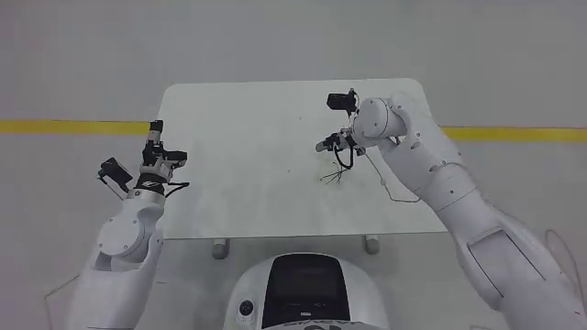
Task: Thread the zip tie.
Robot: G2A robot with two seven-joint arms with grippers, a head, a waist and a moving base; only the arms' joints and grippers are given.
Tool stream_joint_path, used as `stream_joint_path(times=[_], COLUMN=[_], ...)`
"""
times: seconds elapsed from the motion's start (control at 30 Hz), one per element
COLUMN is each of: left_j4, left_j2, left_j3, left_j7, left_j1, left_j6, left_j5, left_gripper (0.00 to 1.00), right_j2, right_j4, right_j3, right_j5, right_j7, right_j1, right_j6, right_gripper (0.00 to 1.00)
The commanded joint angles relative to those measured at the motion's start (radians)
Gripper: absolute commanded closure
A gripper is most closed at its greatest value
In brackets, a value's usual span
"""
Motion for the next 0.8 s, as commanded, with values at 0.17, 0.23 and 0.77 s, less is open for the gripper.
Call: stream_joint_path(times=[0.17, 0.23, 0.77], left_j4=[0.0, 0.0, 0.0], left_j2=[0.0, 0.0, 0.0], left_j3=[0.0, 0.0, 0.0], left_j7=[0.0, 0.0, 0.0], left_j1=[0.0, 0.0, 0.0], left_j6=[0.0, 0.0, 0.0], left_j5=[0.0, 0.0, 0.0], left_gripper=[0.0, 0.0, 0.0], right_j2=[-0.06, -0.082, -0.139], right_j4=[0.127, 0.186, 0.312], right_j3=[-0.079, -0.094, -0.115], right_j5=[0.017, 0.025, 0.064], right_j7=[-0.014, -0.015, -0.011], right_j1=[0.056, 0.074, 0.1], right_j6=[0.0, 0.0, -0.004], right_gripper=[0.0, 0.0, 0.0])
